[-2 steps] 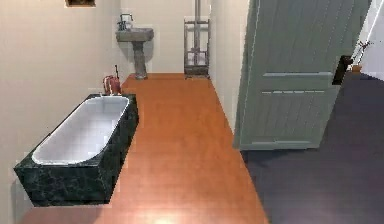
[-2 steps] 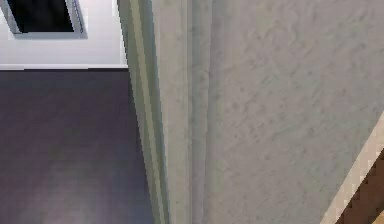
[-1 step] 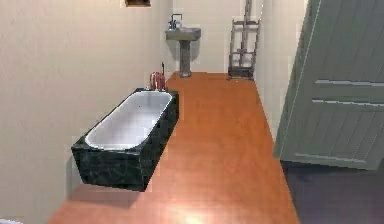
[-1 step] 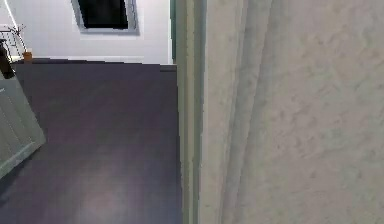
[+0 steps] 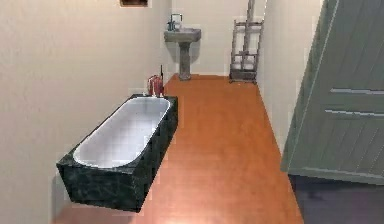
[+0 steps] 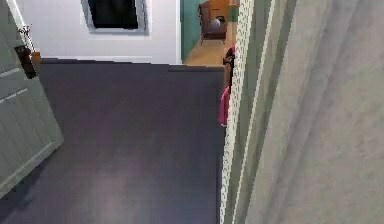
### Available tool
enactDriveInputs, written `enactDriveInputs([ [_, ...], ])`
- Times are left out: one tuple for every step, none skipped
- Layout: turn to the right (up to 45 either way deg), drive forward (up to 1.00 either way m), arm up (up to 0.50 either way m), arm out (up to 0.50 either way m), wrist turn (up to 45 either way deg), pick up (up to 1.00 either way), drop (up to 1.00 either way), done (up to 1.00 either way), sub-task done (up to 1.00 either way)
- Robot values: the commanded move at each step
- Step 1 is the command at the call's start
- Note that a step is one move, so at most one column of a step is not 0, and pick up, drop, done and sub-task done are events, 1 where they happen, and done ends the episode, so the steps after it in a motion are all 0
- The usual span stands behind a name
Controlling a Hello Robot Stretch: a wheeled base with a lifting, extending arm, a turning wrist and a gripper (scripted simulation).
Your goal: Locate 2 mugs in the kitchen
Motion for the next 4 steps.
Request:
enactDriveInputs([
  [45.0,0.00,0.00,0.00,0.0,0.00,0.00,0.00,0.00],
  [24.0,0.00,0.00,0.00,0.0,0.00,0.00,0.00,0.00],
  [0.0,0.55,0.00,0.00,0.0,0.00,0.00,0.00,0.00],
  [27.0,0.00,0.00,0.00,0.0,0.00,0.00,0.00,0.00],
])
